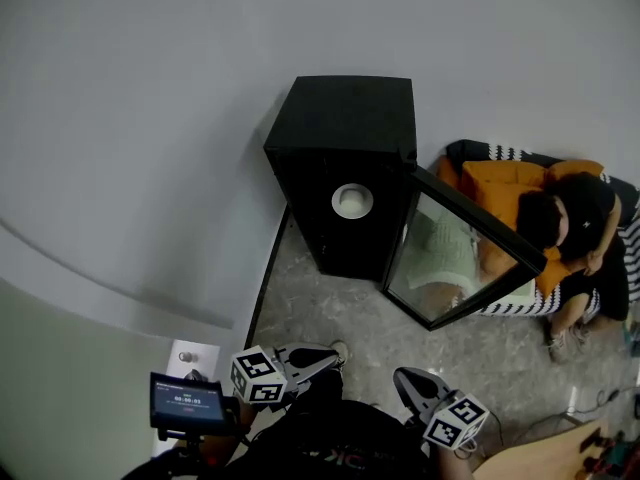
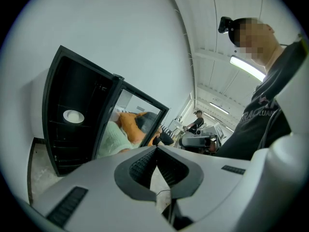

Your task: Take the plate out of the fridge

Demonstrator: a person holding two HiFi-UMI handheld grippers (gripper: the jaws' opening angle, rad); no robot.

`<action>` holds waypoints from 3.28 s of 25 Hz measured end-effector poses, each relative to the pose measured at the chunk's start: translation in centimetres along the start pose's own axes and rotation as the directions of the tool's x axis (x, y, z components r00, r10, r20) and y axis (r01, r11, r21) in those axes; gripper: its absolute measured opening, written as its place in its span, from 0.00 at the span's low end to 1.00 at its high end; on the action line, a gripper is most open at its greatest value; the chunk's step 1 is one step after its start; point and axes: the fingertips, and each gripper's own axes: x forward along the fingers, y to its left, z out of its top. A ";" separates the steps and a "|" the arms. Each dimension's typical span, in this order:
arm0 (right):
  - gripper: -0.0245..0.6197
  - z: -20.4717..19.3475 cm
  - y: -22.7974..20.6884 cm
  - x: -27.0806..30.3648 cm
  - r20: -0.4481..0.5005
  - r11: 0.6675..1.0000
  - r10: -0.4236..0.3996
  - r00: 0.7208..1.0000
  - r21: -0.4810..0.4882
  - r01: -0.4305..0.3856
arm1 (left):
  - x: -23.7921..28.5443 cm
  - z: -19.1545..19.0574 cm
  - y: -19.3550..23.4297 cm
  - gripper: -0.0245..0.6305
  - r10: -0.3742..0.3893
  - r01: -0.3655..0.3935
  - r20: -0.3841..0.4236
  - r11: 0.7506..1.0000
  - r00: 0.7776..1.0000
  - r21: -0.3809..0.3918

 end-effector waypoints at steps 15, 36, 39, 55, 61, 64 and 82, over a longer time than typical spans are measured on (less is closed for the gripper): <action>0.03 6.5 -5.5 11.7 -0.008 0.988 -0.152 0.988 0.016 0.152 | 1.3 6.5 20.8 0.04 0.161 -0.163 -0.035 0.985 0.986 -0.047; 0.03 7.9 -7.1 12.0 0.063 0.948 -0.317 0.946 0.050 0.315 | 9.0 7.6 39.4 0.05 0.371 -0.351 -0.022 0.857 0.928 -0.378; 0.03 7.6 -7.8 10.3 0.063 0.941 -0.335 0.940 0.073 0.331 | 10.2 7.5 41.4 0.05 0.389 -0.355 -0.021 0.815 0.921 -0.457; 0.03 6.8 -10.5 9.7 0.060 0.917 -0.377 0.924 0.168 0.363 | 15.4 5.3 49.1 0.05 0.411 -0.360 -0.088 0.651 0.907 -0.668; 0.03 6.3 -11.0 9.7 0.057 0.906 -0.392 0.918 0.198 0.375 | 16.8 4.5 50.6 0.07 0.407 -0.330 -0.106 0.532 0.907 -0.780; 0.03 6.2 -11.2 9.5 0.060 0.900 -0.403 0.913 0.209 0.383 | 17.5 4.3 51.0 0.11 0.402 -0.288 -0.093 0.458 0.911 -0.841; 0.03 6.4 -11.6 9.6 0.074 0.896 -0.402 0.912 0.235 0.376 | 17.7 3.0 51.7 0.17 0.435 -0.270 -0.122 0.296 0.892 -0.916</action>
